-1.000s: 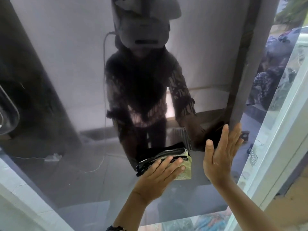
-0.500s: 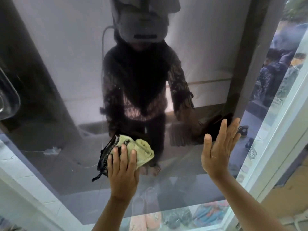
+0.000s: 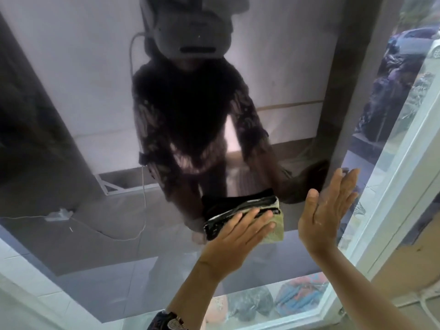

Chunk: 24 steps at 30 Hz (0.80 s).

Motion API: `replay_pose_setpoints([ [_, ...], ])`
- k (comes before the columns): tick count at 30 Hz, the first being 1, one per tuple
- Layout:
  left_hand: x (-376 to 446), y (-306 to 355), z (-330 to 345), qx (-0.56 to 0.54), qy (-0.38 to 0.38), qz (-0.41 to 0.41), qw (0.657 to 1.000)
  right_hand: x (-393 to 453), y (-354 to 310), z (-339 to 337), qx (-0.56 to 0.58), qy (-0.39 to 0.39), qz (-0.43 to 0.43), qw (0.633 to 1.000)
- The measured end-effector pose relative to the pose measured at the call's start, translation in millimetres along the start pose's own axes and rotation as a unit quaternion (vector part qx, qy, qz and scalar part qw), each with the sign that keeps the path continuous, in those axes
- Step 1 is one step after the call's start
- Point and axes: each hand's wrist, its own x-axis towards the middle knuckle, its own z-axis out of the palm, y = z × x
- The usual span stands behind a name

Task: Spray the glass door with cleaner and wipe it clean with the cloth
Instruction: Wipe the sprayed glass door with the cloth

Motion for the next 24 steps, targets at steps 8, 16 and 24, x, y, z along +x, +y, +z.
replay_pose_setpoints([
  [8,-57.1,-8.6,9.7,0.043,-0.097,0.104,0.989,-36.6,-2.1,9.7,-0.009,-0.027,-0.026,0.999],
  [16,-120.2,-44.5,1.1,0.091,-0.132,0.134,0.978,-44.1,-18.4,8.8,-0.020,-0.078,-0.049,0.996],
  [24,-108.9,-80.1,-38.7,0.079,-0.073,-0.058,0.992,-24.6,-54.3,-2.7,-0.024,-0.116,-0.032,0.992],
])
